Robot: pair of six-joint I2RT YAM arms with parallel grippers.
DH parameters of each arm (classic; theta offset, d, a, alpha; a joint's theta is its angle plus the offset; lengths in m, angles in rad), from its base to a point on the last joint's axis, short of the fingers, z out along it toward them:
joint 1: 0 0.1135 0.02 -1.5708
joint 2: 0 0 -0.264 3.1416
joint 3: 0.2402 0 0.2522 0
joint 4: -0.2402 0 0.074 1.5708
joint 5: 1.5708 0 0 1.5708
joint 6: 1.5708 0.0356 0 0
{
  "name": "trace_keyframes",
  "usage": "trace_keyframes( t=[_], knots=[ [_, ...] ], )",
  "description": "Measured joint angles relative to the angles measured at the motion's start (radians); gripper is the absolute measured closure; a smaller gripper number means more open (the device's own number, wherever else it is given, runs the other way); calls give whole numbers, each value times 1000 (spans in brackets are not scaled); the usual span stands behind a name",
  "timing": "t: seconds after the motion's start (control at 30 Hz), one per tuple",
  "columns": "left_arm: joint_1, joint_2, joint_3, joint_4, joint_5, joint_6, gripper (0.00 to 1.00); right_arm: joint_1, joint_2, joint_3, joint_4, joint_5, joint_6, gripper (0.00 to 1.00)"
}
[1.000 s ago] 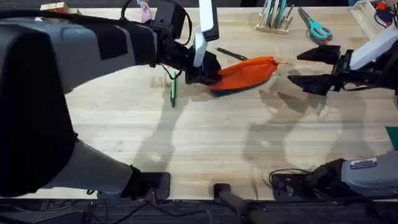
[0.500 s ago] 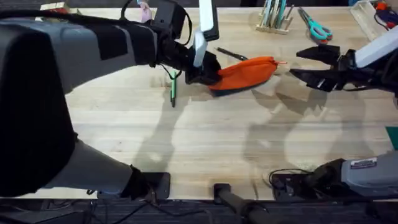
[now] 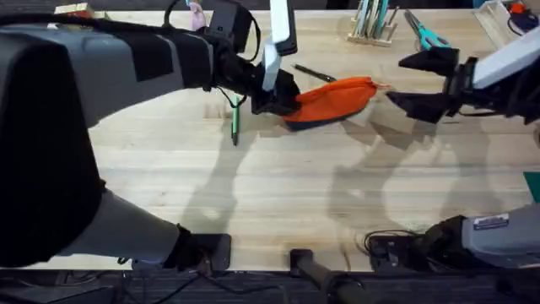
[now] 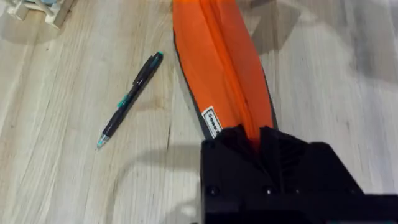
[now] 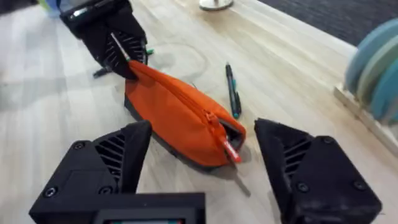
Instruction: Unzip the bag, pick up the pens from the table one at a time and place them inside, then zip the bag closed.
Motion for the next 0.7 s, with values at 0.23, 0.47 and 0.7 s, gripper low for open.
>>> trace_keyframes(
  t=[0.23,0.47,0.7],
  knots=[
    [0,0,0,0,0,0,958,122,0,1,92,131,-21,6],
    [0,0,0,0,0,0,958,146,0,2,188,274,-24,6],
    [0,0,0,0,0,0,958,157,0,2,193,334,-24,6]
  ],
)
